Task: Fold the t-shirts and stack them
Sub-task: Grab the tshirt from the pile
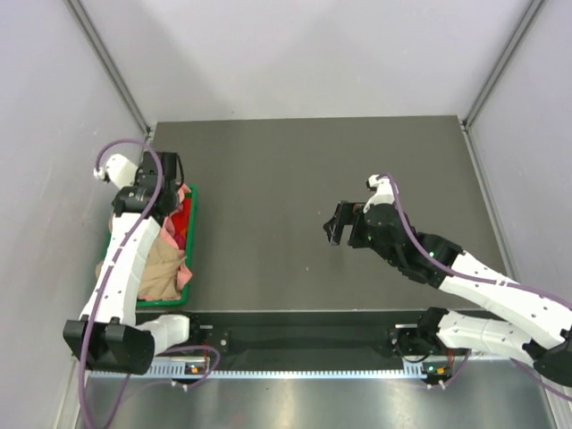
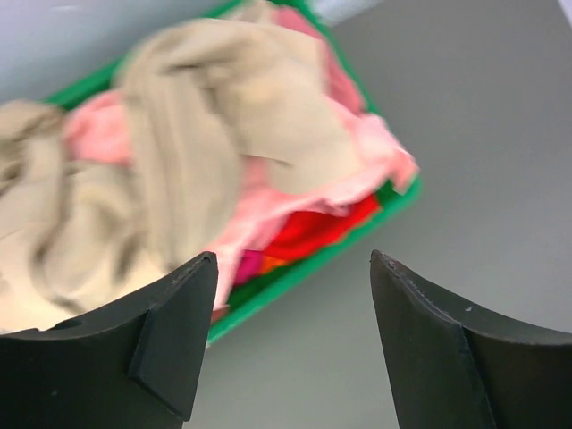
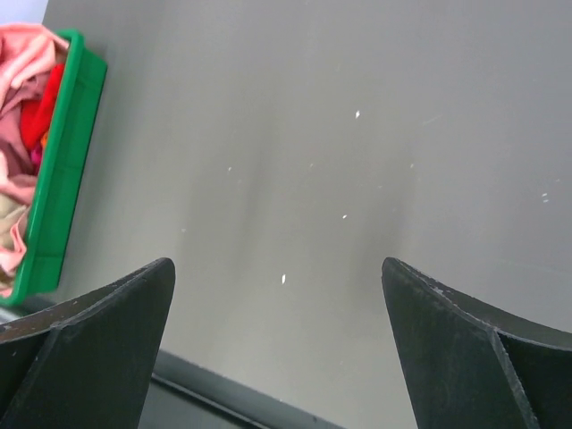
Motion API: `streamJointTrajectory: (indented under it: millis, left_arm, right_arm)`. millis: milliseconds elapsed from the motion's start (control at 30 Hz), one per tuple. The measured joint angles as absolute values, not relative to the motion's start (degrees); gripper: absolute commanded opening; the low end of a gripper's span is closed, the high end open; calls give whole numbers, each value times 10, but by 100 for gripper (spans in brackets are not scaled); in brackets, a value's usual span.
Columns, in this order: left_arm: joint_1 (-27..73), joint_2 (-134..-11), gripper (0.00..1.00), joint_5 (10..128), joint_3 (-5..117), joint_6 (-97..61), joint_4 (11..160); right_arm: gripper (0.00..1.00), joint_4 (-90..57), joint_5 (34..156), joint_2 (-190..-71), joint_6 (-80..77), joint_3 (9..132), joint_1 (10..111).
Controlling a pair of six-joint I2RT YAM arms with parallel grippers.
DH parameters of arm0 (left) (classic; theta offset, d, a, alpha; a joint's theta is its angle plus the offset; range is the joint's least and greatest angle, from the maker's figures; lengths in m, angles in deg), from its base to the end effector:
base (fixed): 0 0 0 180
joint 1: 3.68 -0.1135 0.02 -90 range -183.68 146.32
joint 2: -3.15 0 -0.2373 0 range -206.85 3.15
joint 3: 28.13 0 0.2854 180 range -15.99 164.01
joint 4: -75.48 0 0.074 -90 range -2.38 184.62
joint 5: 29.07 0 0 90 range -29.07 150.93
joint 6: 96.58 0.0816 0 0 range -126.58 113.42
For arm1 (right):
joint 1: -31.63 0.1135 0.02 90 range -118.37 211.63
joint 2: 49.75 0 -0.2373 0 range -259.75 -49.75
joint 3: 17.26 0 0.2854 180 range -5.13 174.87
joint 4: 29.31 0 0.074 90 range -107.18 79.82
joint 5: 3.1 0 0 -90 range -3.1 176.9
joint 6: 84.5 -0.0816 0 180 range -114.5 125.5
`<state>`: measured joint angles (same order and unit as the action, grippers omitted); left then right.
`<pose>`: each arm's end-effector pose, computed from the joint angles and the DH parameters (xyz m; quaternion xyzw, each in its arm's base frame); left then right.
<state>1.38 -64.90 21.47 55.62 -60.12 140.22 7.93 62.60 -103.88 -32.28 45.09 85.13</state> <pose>0.2993 0.0256 0.3074 -0.4697 0.7556 0.1146 0.4420 0.2014 0.2157 0.2746 -0.0094 0.8491 0.2278 0.4765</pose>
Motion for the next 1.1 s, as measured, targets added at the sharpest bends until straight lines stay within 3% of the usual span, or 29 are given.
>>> streamJointTrajectory:
  millis: [333, 400, 433, 533, 767, 900, 1100]
  left_arm:
    - [-29, -594, 70, 141, 449, -695, 1469]
    - [-34, -611, 56, 143, 429, -705, 1472]
    - [-38, -620, 28, 144, 422, -711, 1472]
    - [-44, -635, 0, 143, 415, -711, 1473]
    - [-45, -623, 0, 153, 524, -601, 1451]
    - [-44, -601, 0, 192, 625, -530, 1344]
    - [-44, -605, 0, 406, 720, -474, 1169]
  right_arm:
    - [100, 76, 643, -1048, -320, 450, 851]
    - [100, 76, 643, -1049, -320, 450, 851]
    - [100, 76, 643, -1050, -319, 450, 851]
    - [100, 77, 643, -1051, -316, 450, 851]
    - [100, 78, 640, -1061, -306, 450, 851]
    - [100, 88, 633, -1082, -301, 457, 851]
    - [100, 109, 621, -1115, -301, 486, 851]
